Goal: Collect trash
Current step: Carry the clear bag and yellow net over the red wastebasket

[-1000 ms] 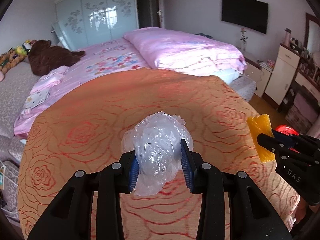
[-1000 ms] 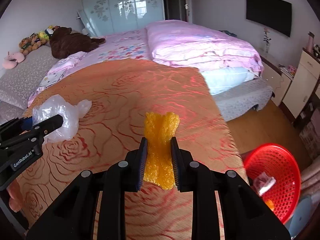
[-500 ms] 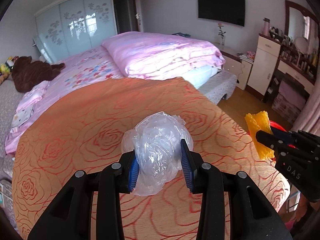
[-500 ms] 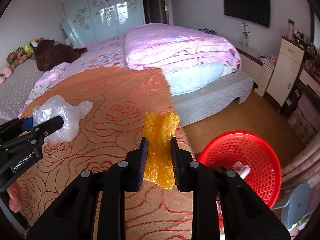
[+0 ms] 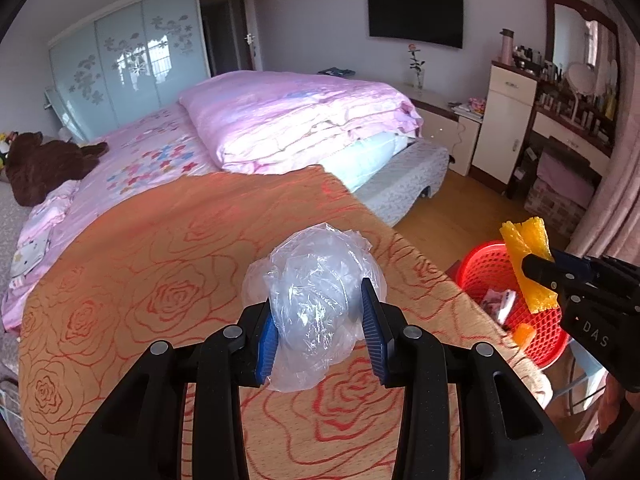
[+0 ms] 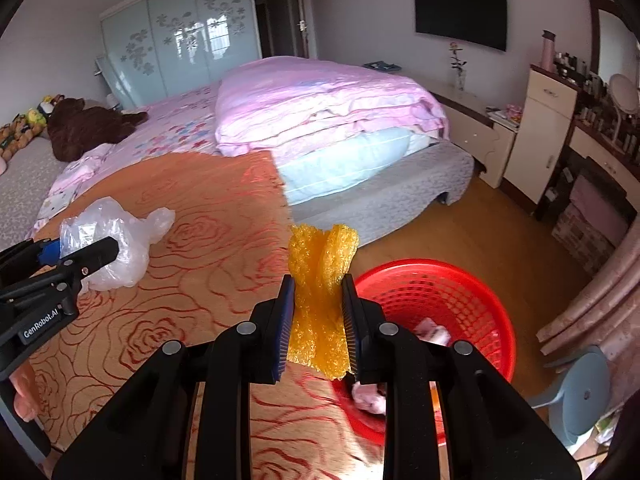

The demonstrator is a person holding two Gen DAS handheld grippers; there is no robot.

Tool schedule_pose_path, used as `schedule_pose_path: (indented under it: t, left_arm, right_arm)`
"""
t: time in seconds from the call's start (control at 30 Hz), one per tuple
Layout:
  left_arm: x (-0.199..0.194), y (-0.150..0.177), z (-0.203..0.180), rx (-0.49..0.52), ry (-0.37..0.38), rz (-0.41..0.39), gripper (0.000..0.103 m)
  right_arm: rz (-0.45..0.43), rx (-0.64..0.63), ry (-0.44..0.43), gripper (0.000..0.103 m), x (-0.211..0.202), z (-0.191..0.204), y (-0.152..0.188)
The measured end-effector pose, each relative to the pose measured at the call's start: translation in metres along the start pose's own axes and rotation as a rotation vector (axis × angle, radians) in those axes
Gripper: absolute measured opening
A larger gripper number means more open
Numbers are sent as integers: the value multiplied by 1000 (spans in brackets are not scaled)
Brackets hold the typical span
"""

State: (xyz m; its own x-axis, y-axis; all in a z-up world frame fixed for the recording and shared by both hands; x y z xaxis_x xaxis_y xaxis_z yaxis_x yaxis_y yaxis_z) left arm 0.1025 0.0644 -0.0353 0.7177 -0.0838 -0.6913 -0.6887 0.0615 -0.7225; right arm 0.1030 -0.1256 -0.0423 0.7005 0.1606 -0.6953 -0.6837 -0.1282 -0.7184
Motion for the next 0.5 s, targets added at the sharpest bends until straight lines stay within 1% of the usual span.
schedule_pose_path:
  t: [0.23, 0.37, 0.5]
  left_arm:
    - [7, -12, -29, 36, 36, -3, 35]
    - [10, -17, -46, 48, 61, -2, 35]
    - [12, -20, -62, 65, 82, -5, 35]
  right_arm:
    - [-19, 37, 53, 23, -7, -31, -1]
    - [-22, 59, 85, 23, -11, -53, 2]
    - [-18, 81, 102, 23, -12, -67, 6]
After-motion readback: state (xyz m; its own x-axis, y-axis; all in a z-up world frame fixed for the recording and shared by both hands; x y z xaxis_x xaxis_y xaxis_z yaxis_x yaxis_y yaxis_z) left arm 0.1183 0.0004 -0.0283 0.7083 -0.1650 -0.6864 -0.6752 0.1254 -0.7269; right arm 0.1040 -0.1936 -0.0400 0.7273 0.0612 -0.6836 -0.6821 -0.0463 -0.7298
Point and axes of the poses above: each gripper's, at about its wrist camera, not at the fingertips, and x roughly the way its jaws point, z to its left, y to its underside, the point moved 2 cm from there along x, roughly the way its jaws point, and after that the axes turned 6 degrees about y, right-handed, at the moved point
